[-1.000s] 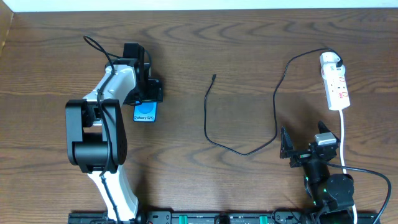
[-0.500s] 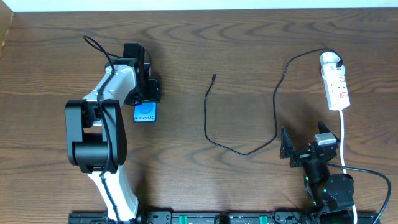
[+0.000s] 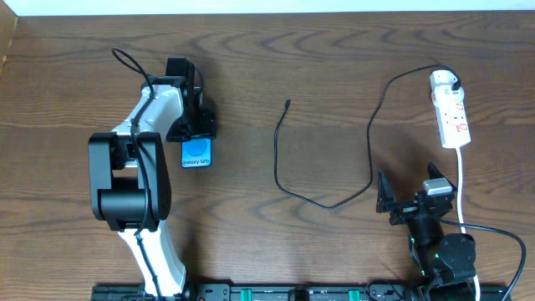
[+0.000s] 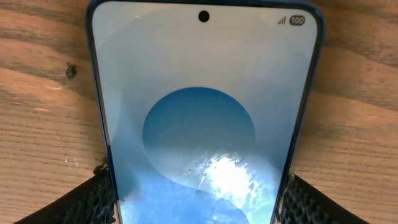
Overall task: Plug charger to phone and switch on socket
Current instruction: 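Lift the phone upright with the left gripper and carry it rightward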
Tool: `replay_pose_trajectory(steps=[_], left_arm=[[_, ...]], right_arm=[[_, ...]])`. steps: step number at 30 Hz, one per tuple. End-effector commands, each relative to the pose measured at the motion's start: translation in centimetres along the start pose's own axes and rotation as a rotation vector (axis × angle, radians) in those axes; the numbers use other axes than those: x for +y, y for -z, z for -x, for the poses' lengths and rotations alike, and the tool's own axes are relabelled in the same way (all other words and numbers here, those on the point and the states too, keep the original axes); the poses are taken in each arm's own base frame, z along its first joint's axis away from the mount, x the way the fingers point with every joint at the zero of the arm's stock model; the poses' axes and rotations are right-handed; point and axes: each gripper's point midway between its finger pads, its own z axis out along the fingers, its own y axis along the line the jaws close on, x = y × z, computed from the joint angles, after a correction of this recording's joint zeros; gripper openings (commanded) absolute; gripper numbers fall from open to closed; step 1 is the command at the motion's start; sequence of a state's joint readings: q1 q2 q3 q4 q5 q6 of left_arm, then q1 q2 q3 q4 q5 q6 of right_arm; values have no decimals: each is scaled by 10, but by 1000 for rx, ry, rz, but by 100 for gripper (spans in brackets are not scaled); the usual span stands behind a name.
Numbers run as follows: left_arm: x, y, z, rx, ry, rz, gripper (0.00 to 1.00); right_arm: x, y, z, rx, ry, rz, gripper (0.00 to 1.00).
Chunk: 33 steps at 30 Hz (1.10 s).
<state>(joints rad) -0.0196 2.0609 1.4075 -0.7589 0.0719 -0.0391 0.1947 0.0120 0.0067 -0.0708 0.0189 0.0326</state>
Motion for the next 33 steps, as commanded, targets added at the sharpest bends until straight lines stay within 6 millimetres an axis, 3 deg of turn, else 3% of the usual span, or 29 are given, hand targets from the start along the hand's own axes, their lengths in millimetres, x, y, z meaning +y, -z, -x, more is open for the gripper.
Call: replay_pose_trajectory(steps=[1, 12, 17, 28, 33], left_arm=[[-8, 22, 8, -47, 25, -47, 63], [-25, 34, 6, -39, 153, -149, 63], [-44, 38, 3, -14, 158, -260, 63], [-46, 39, -1, 36, 381, -274, 63], [-64, 45, -2, 65, 389, -381, 63]], right_arm=[[3, 0, 0, -1, 9, 13, 99], [3, 0, 0, -1, 9, 13, 99], [3, 0, 0, -1, 9, 13, 99], [3, 0, 0, -1, 9, 13, 99], [3, 0, 0, -1, 9, 13, 99]])
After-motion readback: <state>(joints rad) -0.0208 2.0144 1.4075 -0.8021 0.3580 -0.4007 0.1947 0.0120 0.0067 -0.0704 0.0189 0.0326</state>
